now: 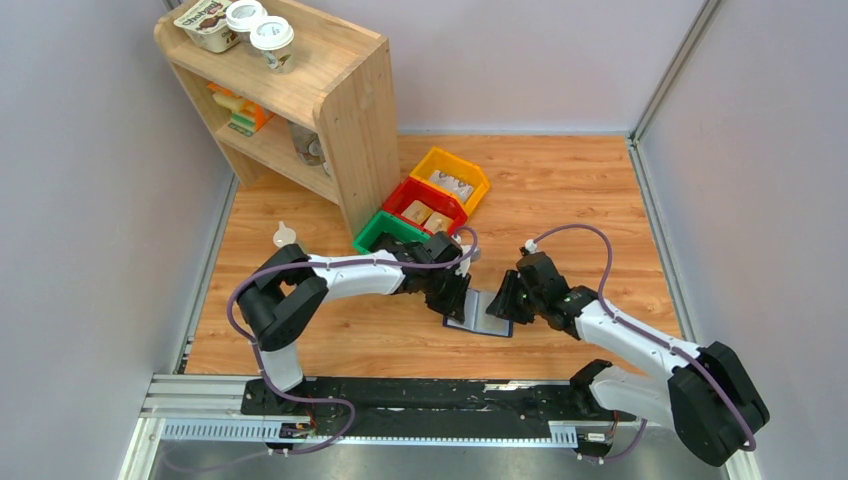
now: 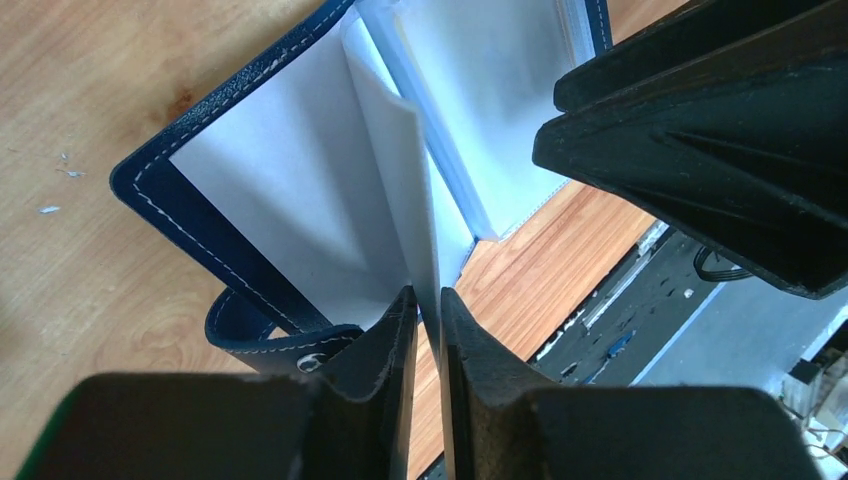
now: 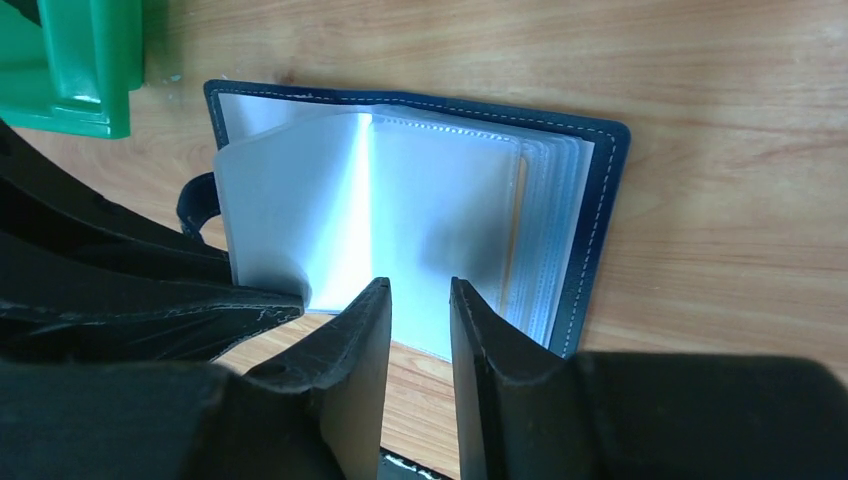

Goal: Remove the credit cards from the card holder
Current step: Remove the credit card from the card holder.

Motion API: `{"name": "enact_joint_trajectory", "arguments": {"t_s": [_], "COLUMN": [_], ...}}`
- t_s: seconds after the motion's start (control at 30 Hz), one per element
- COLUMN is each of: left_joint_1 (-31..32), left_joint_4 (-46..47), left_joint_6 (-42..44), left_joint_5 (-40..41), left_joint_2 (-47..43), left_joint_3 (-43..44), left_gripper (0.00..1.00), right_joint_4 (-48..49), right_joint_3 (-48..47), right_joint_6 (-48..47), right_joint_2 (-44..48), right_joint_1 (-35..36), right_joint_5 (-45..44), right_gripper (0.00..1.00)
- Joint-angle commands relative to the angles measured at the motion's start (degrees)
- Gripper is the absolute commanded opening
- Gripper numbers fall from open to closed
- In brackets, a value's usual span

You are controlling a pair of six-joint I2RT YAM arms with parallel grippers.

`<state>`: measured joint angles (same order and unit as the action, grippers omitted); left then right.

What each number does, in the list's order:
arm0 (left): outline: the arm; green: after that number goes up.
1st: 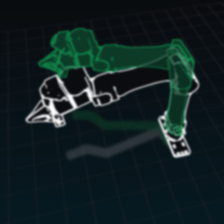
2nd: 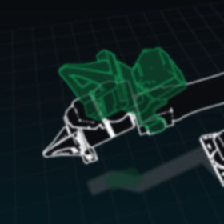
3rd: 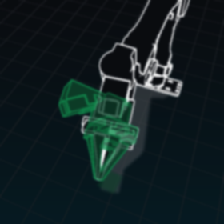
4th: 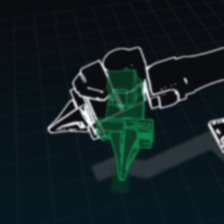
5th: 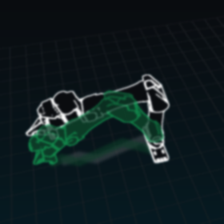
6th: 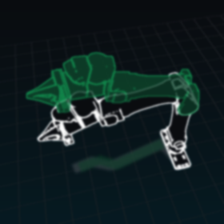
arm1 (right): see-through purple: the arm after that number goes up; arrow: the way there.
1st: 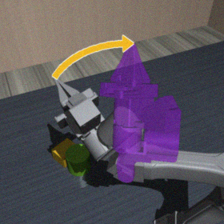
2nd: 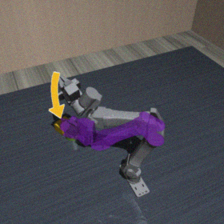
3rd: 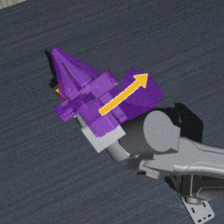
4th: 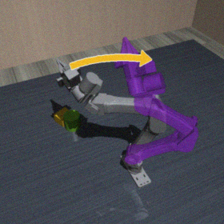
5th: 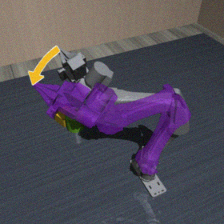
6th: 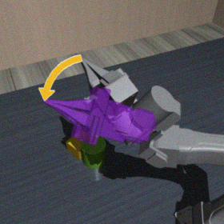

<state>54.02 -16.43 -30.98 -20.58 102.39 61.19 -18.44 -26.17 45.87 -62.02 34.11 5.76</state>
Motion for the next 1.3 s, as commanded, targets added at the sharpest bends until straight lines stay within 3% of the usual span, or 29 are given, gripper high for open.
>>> {"name": "enact_joint_trajectory", "arguments": {"t_s": [0.0,0.23,0.63,1.27], "left_joint_1": [0.38,0.38,0.38,-0.32], "left_joint_4": [3.24,4.38,-1.86,7.81], "left_joint_6": [-0.83,-1.89,-6.19,-12.0], "left_joint_5": [-2.18,-3.15,7.12,0.72], "left_joint_2": [-0.26,-0.43,-1.93,3.61], "left_joint_3": [-0.54,-0.89,-1.77,-0.63], "left_gripper": [0.17,0.16,0.16,0.06], "right_joint_4": [2.88,0.25,-13.02,-9.25], "right_joint_3": [-0.72,-1.51,-10.82,-14.87], "right_joint_6": [-0.07,-0.17,-3.5,-11.06], "right_joint_2": [1.9,1.9,-0.46,-11.1], "right_joint_1": [0.35,0.43,3.42,4.92], "right_joint_5": [1.71,-1.09,-13.66,-20.79], "right_gripper": [0.3,0.31,0.5,0.58]}}
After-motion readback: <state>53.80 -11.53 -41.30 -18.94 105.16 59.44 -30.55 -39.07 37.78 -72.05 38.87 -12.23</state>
